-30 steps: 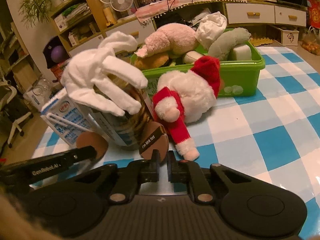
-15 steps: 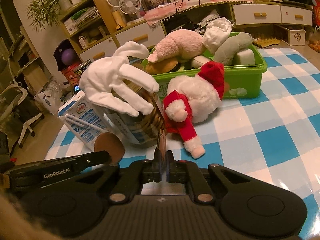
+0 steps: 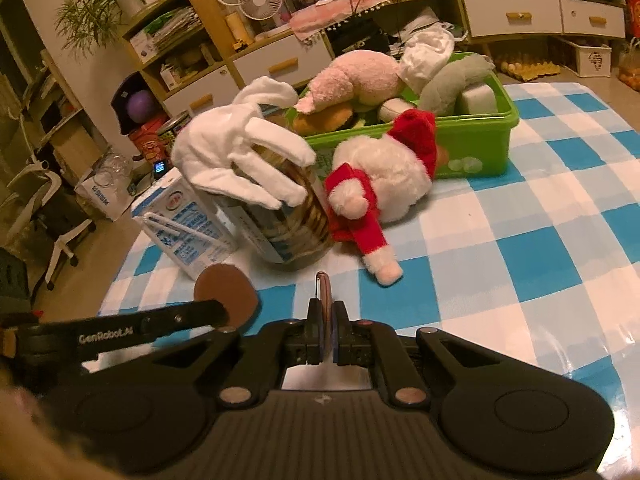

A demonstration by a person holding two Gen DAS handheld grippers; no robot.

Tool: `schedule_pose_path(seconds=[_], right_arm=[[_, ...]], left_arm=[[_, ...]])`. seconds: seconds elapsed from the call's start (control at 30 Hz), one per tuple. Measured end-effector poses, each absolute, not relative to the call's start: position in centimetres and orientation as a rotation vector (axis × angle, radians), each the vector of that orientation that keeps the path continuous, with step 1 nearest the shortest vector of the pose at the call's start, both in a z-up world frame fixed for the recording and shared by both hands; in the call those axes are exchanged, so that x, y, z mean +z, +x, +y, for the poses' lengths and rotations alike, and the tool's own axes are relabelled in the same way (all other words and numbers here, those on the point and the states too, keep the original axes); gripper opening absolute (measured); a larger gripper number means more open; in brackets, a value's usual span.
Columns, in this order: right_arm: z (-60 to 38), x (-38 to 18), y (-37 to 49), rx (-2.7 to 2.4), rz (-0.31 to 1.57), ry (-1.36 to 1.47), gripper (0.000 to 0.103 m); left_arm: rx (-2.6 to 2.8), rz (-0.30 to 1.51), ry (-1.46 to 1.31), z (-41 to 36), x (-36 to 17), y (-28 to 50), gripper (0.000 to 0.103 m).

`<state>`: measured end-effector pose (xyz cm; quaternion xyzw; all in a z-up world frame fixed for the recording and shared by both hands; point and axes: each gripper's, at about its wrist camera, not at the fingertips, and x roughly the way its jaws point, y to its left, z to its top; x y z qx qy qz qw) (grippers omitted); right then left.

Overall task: Organize soft objects
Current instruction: 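Close left gripper on the brown disc while right gripper closes on the 'I'm Milk tea' disc, then lift and carry both brown discs over the green bin with both tools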

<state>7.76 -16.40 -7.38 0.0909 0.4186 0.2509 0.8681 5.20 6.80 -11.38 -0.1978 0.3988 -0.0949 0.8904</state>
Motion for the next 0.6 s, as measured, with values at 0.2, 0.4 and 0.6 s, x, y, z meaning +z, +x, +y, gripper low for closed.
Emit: schedule_pose_path(seconds=[0.2, 0.4, 0.6], right_arm=[[-16.3, -8.3, 8.8, 0.529, 0.924, 0.256, 0.011], [-15.6, -9.0, 9.3, 0.515, 0.940, 0.240, 0.011], [-15.7, -8.5, 9.2, 0.518, 0.932, 0.236, 0.007]], left_arm=[[-0.196, 0.839, -0.412, 6.7, -11.7, 5.3, 0.001], [-0.187, 0.845, -0.429, 6.9, -11.9, 5.6, 0.001], [-0.190, 0.853, -0.441, 7.1, -11.6, 5.5, 0.001]])
